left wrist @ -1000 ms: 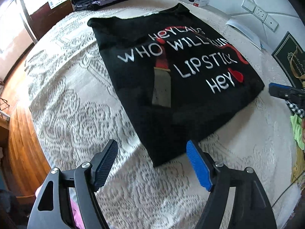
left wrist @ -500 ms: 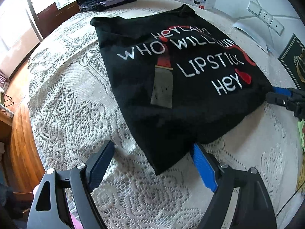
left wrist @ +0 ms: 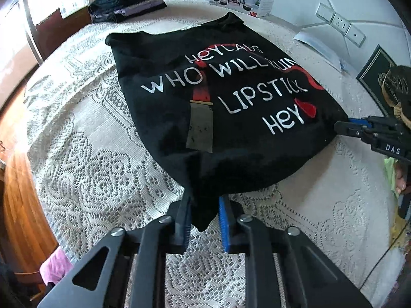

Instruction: Fold clothes

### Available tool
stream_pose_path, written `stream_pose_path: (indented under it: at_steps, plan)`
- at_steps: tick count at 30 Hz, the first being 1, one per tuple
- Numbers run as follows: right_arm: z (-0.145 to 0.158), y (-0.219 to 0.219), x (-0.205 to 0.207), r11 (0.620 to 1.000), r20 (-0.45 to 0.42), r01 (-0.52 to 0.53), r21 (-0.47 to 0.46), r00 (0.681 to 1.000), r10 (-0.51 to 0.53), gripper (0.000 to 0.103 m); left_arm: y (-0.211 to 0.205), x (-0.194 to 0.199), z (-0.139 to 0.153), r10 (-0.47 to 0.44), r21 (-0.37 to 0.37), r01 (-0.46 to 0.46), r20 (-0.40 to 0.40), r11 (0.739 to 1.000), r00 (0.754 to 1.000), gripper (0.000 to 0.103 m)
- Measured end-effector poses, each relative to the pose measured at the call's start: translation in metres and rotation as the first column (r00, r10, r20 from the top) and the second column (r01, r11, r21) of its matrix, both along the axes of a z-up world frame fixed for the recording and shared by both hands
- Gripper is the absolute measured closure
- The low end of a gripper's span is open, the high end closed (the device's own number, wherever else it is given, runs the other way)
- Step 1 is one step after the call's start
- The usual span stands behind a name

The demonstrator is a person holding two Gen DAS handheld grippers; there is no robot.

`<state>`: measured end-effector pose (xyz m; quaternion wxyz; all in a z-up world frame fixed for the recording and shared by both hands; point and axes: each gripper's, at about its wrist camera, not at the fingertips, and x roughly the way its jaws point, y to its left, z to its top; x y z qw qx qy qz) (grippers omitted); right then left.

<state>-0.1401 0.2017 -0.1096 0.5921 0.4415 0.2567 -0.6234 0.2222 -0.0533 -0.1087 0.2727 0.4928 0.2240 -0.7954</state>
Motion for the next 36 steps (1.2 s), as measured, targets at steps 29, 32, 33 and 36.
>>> stream_pose_path:
  at_steps: [29,32,33,36]
  plan:
    - [0.059,-0.232,-0.088,0.977,0.003,0.144,-0.156,0.989,-0.146,0.064,-0.208,-0.030,0.059,0.267,-0.010,-0.269,-0.106,0.963,0.958,0.048]
    - [0.056,-0.206,-0.081,0.977,-0.004,0.147,-0.156,0.989,-0.149,0.064,-0.184,-0.034,0.053,0.279,-0.087,-0.284,-0.069,0.955,0.958,0.048]
    - [0.053,-0.200,-0.078,0.978,0.002,0.146,-0.148,0.989,-0.148,0.066,-0.180,-0.039,0.050,0.269,-0.078,-0.275,-0.080,0.958,0.960,0.048]
    - [0.040,-0.188,-0.070,0.984,0.021,0.128,-0.123,0.992,-0.127,0.086,-0.170,-0.057,0.044,0.236,-0.059,-0.244,-0.115,0.968,0.965,0.048]
